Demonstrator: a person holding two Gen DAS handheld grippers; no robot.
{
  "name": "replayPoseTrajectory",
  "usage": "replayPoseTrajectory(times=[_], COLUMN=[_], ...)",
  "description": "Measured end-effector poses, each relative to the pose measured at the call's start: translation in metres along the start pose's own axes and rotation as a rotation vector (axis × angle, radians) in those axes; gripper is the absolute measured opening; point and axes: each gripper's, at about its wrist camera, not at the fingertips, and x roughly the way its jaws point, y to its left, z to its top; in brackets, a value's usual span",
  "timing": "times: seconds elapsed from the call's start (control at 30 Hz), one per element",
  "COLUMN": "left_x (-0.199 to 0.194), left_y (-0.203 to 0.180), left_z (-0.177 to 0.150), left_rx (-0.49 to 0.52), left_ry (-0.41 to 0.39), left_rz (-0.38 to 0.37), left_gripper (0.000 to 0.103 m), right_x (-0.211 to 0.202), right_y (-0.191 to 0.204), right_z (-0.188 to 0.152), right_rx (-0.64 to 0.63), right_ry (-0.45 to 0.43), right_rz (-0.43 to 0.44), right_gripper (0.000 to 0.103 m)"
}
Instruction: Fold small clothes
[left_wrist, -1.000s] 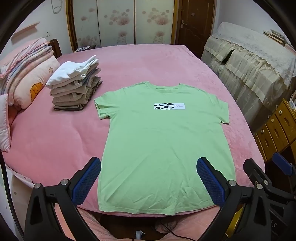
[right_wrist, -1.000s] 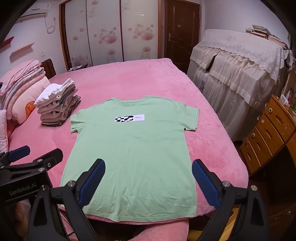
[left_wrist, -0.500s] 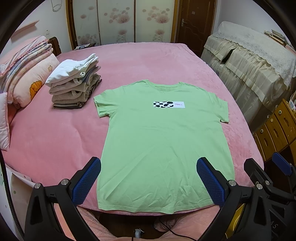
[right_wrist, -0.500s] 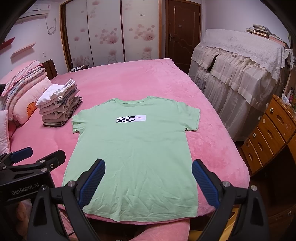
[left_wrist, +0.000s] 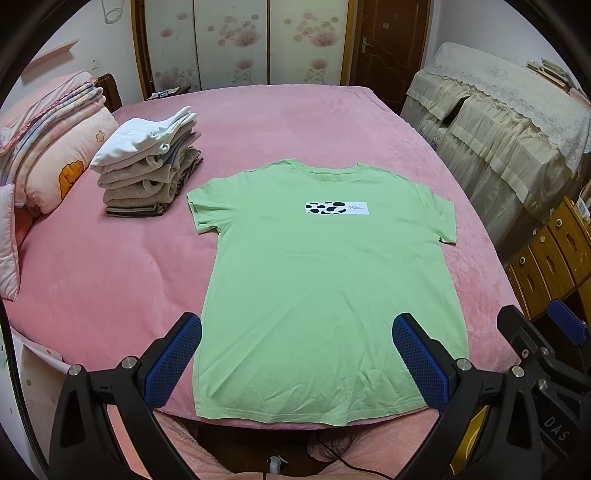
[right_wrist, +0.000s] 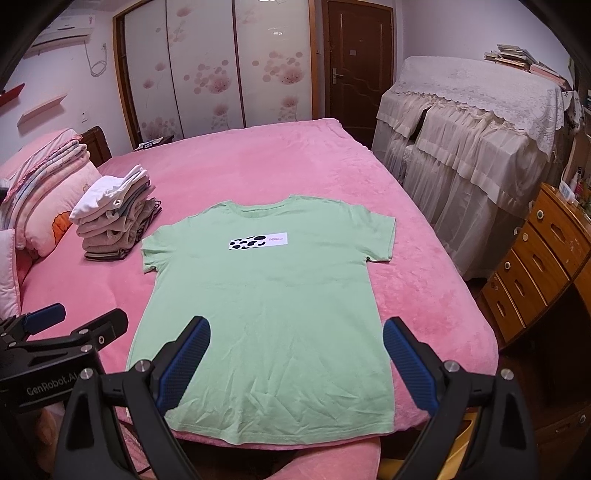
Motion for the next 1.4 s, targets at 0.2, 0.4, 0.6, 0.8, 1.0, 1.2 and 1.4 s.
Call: replayPoseTrajectory(times=[0.2,0.4,0.6,0.8,1.0,1.2,1.4], left_x=[0.0,0.001,0.002,0.002,0.005,0.008,0.018], left_y=[0.0,0.001,0.0,0.0,0.0,-0.001,-0.001], left_z=[0.0,-0.001,-0.001,-0.001,-0.001,-0.002,0.003], left_rx=[-0.001,-0.001,0.0,0.0,-0.001,-0.002,0.0], left_ry=[0.001,0.003,0.005,0.004,0.005,0.018,0.04], left_rz=[0.0,0.001,0.002,-0.001,0.0,-0.003,-0.011], left_gripper=[0.103,0.103,0.103,0.103,0.103,0.103,0.098], right_x=[-0.001,-0.001,0.0,0.0,0.001,0.002,0.014], right_y=[-0.002,-0.002,-0.005,-0.005,-0.005,-0.005,-0.004], right_z=[-0.002,-0.001,0.001,0.002,0.002,0.001,0.001], right_rx=[0.0,0.002,0.01,0.01,0.012,0.011,0.008], right_ry=[-0.008,-0.017,-0.023,-0.024,-0.022,-0.02,0.001], right_rz=[0.003,0.004,0.004,0.003,0.004,0.003,0.008], right_gripper=[0.096,0.096,0.096,0.096,0.096,0.096,0.096])
